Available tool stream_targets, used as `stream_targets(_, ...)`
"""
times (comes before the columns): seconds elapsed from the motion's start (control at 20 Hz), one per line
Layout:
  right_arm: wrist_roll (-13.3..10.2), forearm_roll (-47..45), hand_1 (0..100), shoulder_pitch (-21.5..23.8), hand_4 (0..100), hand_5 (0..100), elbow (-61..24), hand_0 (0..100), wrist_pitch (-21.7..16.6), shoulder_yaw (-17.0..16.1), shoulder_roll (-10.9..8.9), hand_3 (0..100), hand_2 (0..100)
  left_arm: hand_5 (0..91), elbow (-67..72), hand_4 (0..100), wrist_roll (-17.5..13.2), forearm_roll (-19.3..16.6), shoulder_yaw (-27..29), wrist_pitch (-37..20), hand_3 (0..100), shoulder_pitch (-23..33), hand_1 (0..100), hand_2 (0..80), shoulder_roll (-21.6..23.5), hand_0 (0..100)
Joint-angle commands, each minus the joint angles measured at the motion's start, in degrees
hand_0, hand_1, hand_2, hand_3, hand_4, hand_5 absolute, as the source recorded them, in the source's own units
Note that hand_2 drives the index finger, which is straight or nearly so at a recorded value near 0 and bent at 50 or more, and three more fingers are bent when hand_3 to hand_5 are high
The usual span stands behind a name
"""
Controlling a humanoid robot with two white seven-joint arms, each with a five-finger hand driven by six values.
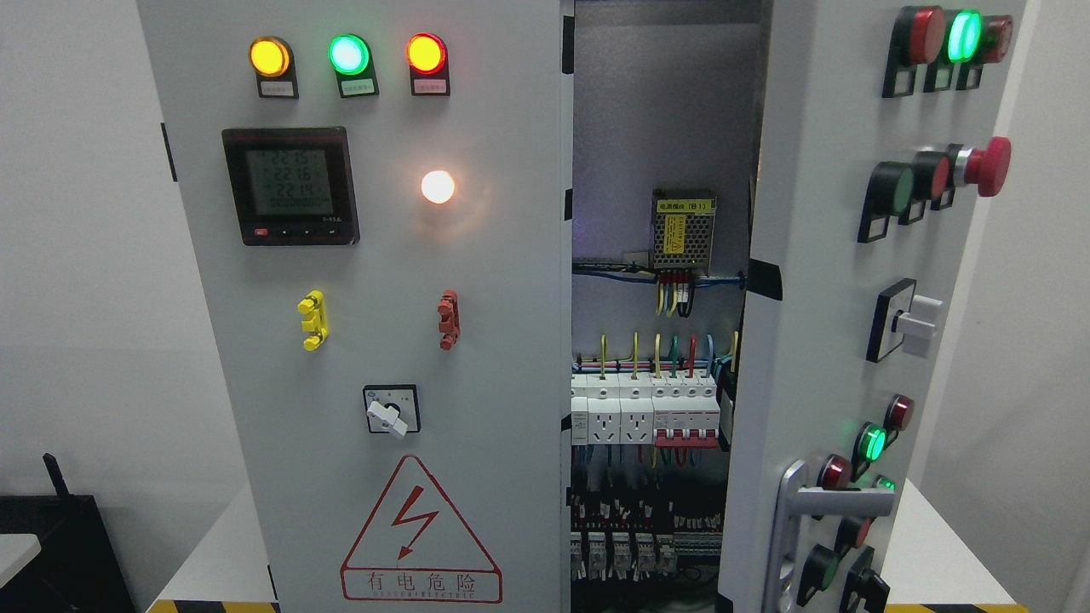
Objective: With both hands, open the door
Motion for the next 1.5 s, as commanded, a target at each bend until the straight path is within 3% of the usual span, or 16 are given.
stream_targets(0.0, 0.00, 0.00, 0, 0.00, 0, 0, -1.58, 38, -0.02, 0.00, 0.00, 0, 0, 0.0, -10.60, 0, -0.07, 1.05, -2.89, 0.09, 0, 5.89, 0, 0.0, 0.54, 0)
stream_targets(0.25, 0.00, 0.00, 0, 0.00, 0, 0, -1.58, 38, -0.02, 0.00, 0.00, 0, 0, 0.0, -49.08, 0, -0.07, 2.02, -3.16, 0.18, 0, 23.38, 0, 0.0, 6.85, 0)
stream_targets(0.4, 0.00, 0.00, 0, 0.00, 0, 0, -1.58, 38, -0.02, 0.00, 0.00, 0, 0, 0.0, -69.57, 0, -0.07, 7.01, -2.12, 0.09, 0, 32.08, 0, 0.0, 9.24, 0)
stream_targets(0.65, 0.00, 0.00, 0, 0.00, 0, 0, -1.58, 38, -0.02, 0.00, 0.00, 0, 0, 0.0, -98.77, 0, -0.42, 14.74, 10.17, 0.09, 0, 45.72, 0, 0.0, 11.18, 0)
stream_targets(0.8, 0.00, 0.00, 0, 0.00, 0, 0, -1.58, 38, -0.02, 0.00, 0.00, 0, 0, 0.0, -106.79, 0, -0.43, 26.23, 18.51, -0.70, 0, 50.38, 0, 0.0, 15.12, 0)
stream_targets(1.05, 0.00, 0.00, 0, 0.00, 0, 0, -1.58, 38, -0.02, 0.00, 0.00, 0, 0, 0.0, -108.92, 0, -2.61, 49.43, 33.28, -3.51, 0, 53.29, 0, 0.0, 27.50, 0)
stream_targets(1.15, 0.00, 0.00, 0, 0.00, 0, 0, -1.58, 38, -0.02, 0.00, 0.00, 0, 0, 0.0, -108.57, 0, -5.16, 59.02, 39.87, -3.08, 0, 53.47, 0, 0.0, 33.65, 0)
stream_targets(1.25, 0.00, 0.00, 0, 0.00, 0, 0, -1.58, 38, -0.02, 0.00, 0.00, 0, 0, 0.0, -107.78, 0, -7.97, 66.15, 44.98, -2.90, 0, 54.08, 0, 0.0, 39.88, 0)
stream_targets(1.45, 0.00, 0.00, 0, 0.00, 0, 0, -1.58, 38, -0.02, 0.00, 0.00, 0, 0, 0.0, -104.72, 0, -18.41, 75.13, 51.05, -2.81, 0, 54.08, 0, 0.0, 50.53, 0)
